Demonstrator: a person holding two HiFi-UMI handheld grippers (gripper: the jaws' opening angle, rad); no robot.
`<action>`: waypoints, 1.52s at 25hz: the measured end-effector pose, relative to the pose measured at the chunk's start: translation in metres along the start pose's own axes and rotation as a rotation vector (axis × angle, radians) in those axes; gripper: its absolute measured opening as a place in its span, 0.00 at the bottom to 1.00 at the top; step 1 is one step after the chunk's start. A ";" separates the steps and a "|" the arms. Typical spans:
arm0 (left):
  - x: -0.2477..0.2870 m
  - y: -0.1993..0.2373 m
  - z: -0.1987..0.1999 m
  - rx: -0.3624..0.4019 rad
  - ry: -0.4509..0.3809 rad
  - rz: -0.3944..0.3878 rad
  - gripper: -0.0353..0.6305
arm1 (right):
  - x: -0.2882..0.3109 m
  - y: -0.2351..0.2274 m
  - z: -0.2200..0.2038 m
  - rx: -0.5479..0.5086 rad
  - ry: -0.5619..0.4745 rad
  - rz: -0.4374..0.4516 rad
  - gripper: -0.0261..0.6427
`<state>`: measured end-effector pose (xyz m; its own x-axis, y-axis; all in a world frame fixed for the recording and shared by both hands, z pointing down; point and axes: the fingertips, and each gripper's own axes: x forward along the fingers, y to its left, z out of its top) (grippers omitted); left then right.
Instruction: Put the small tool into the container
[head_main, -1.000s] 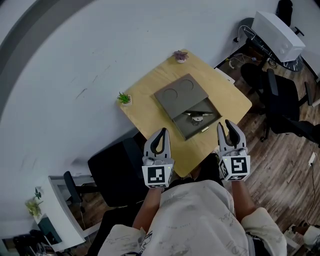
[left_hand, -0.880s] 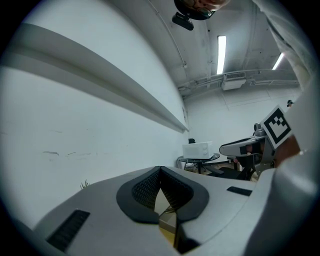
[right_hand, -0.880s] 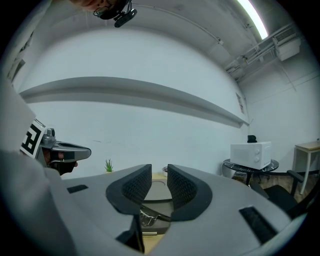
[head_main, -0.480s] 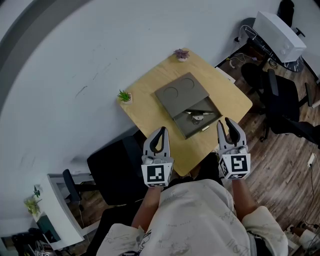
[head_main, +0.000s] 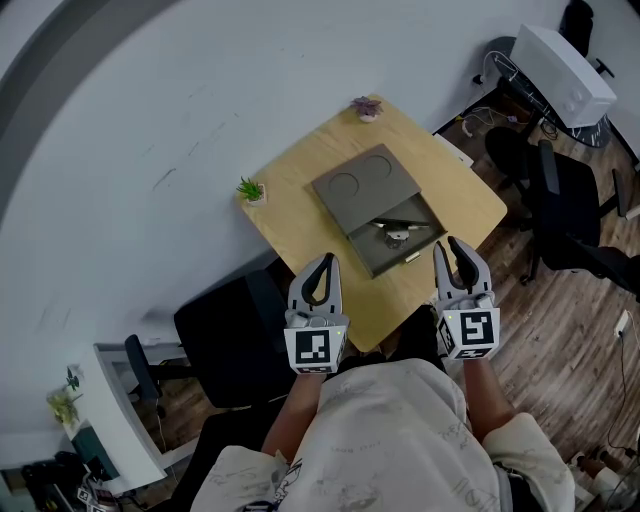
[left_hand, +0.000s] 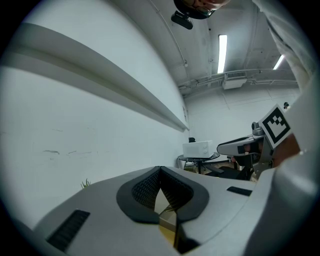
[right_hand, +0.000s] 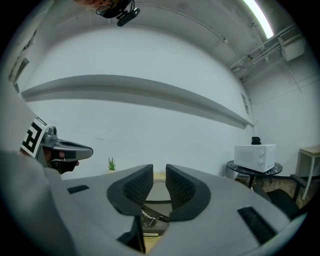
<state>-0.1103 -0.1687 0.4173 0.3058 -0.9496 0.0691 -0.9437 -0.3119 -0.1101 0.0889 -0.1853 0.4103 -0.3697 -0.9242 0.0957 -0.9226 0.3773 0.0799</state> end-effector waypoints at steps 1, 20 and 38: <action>0.000 0.000 0.000 0.000 0.000 0.000 0.06 | 0.000 0.001 0.000 -0.001 0.001 0.003 0.18; 0.000 -0.011 -0.003 -0.004 0.005 -0.014 0.06 | -0.006 0.012 -0.002 -0.003 -0.008 0.059 0.06; -0.002 -0.010 -0.005 -0.012 0.007 -0.008 0.06 | -0.007 0.009 -0.002 0.004 -0.009 0.051 0.06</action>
<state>-0.1017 -0.1631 0.4233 0.3122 -0.9469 0.0770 -0.9427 -0.3188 -0.0980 0.0831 -0.1747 0.4119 -0.4172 -0.9043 0.0909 -0.9030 0.4238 0.0714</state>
